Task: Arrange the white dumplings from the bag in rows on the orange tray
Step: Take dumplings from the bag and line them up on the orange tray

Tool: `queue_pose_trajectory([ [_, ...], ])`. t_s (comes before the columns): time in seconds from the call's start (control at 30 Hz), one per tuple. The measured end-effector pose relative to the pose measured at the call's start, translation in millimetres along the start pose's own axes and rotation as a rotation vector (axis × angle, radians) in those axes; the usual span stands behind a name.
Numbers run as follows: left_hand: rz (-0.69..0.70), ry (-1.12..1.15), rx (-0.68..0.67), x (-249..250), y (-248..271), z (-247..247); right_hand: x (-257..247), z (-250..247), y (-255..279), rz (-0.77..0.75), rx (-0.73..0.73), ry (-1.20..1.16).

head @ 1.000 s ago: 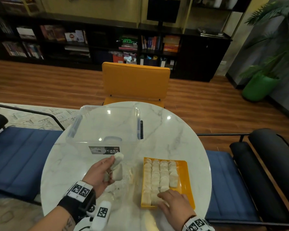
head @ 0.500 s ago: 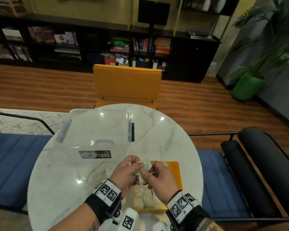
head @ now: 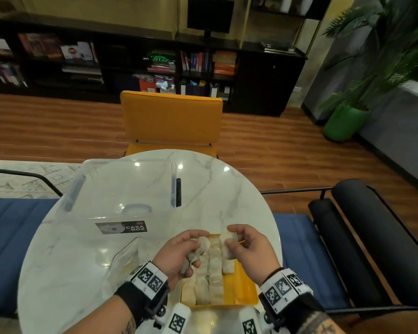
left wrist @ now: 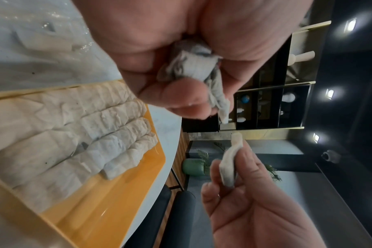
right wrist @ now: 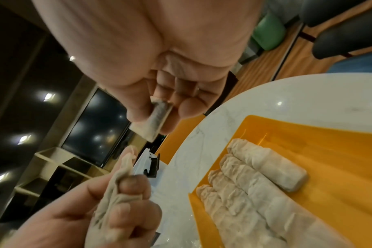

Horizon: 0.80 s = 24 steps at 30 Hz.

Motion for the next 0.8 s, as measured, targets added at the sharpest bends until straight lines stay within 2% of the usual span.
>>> queue_pose_trajectory([
  [0.13, 0.059, -0.086, -0.019, 0.3, -3.1, 9.9, 3.9, -5.7, -3.2, 0.021, 0.044, -0.083],
  [0.23, 0.140, -0.156, 0.023, 3.2, -5.3, 17.0, 0.2, -8.1, -3.7, 0.000, 0.055, -0.118],
  [0.4, 0.325, -0.448, 0.073, 10.3, -4.8, 22.2, -7.5, -7.7, 1.9, -0.026, 0.025, -0.136],
  [0.6, 0.425, -0.451, -0.053, 12.1, 0.5, 37.2, -15.7, -10.3, 7.7, -0.080, 0.003, -0.035],
  [0.8, 0.435, -0.653, 0.036, -3.2, -15.7, 22.6, -11.7, -17.9, -0.5, -0.155, 0.008, 0.245],
])
Point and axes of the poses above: each hand's wrist, its own y-axis away from the middle knuckle, its own z-axis out of the palm, x = y × z, the point moved 5 cm from there along -y, towards the middle knuckle, and after that the axes turned 11 degrees about x, right-handed, at the moved point
